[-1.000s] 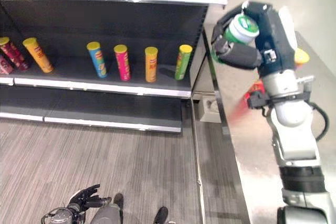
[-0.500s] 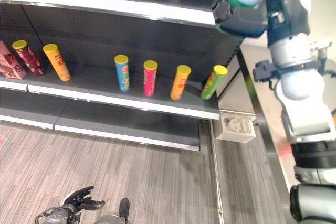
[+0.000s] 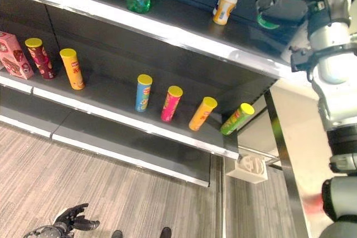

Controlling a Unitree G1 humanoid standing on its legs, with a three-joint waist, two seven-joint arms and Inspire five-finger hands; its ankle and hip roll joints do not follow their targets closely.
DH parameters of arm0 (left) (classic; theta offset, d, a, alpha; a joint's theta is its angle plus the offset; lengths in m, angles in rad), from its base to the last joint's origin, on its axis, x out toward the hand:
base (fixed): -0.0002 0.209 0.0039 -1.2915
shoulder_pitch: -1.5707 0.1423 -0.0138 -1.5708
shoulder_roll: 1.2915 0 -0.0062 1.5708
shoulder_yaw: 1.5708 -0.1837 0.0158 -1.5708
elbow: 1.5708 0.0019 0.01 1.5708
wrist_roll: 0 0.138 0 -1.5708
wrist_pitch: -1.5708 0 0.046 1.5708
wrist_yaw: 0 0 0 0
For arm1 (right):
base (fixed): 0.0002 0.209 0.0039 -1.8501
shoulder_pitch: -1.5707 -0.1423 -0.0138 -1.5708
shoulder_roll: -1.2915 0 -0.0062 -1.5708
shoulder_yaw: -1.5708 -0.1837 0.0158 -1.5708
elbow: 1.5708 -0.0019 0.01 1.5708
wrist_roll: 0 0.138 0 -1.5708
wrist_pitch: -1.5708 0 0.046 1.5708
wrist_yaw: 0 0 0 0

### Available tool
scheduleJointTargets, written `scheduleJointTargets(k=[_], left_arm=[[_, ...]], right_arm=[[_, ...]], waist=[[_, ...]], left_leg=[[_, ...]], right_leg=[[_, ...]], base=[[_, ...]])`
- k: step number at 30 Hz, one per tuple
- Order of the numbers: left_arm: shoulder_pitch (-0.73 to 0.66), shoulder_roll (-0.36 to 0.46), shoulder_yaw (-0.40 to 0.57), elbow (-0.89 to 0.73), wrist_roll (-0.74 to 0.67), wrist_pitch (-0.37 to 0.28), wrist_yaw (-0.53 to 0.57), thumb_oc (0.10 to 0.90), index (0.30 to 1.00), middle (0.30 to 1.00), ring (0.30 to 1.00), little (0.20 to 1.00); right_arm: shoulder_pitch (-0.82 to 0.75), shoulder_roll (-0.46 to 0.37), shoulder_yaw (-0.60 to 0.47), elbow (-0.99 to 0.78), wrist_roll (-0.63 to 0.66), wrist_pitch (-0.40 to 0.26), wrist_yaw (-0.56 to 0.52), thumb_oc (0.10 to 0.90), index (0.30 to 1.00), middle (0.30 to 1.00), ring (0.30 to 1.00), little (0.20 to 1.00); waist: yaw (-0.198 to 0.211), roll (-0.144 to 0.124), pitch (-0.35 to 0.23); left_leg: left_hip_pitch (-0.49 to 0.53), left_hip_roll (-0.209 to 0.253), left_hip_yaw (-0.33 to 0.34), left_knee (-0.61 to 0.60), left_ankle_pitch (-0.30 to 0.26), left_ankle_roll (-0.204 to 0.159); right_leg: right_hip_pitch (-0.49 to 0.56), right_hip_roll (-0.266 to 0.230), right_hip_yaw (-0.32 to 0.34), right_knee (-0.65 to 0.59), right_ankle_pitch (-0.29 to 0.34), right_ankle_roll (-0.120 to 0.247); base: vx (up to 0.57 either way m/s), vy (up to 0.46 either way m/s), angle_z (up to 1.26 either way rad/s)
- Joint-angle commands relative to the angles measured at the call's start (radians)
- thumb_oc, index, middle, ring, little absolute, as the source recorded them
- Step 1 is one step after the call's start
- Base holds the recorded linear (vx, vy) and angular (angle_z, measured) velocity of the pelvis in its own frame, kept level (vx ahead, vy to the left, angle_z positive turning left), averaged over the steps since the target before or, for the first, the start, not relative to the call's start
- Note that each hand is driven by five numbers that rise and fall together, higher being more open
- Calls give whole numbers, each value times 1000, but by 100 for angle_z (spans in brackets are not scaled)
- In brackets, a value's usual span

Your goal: Put the goods on the table back onto the shelves and tidy them up.

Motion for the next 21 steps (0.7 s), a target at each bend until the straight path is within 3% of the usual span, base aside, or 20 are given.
scheduleJointTargets(k=[1,11,12,21], left_arm=[[-11,26,-39,-41,-24,-26,-3,800,900,900,900,900],[2,26,-62,-121,-50,-23,-6,800,900,900,900,900],[7,25,-64,-131,-59,-21,-1,800,900,900,900,900],[22,17,-60,-129,-87,-14,7,800,900,900,900,900]], right_arm=[[-107,-115,-21,-28,107,-38,9,400,300,300,300,300],[-145,-55,82,11,128,2,53,400,300,300,300,300],[-166,-21,87,31,131,0,40,400,300,300,300,300],[-242,27,107,87,97,-4,-6,400,300,300,300,300]], waist=[[5,18,-64],[8,25,-63],[14,29,-61],[35,28,-57]], left_leg=[[-70,36,40,-14,41,-54],[-67,43,73,-14,36,-57],[-68,42,67,-14,36,-56],[-72,38,35,-14,35,-55]], right_leg=[[54,-24,-24,7,-19,83],[44,-24,-12,7,-11,90],[47,-25,-13,7,-15,89],[64,-27,-32,7,-26,86]], base=[[15,4,-4],[4,-3,-17],[25,-15,-16],[19,-13,12]])
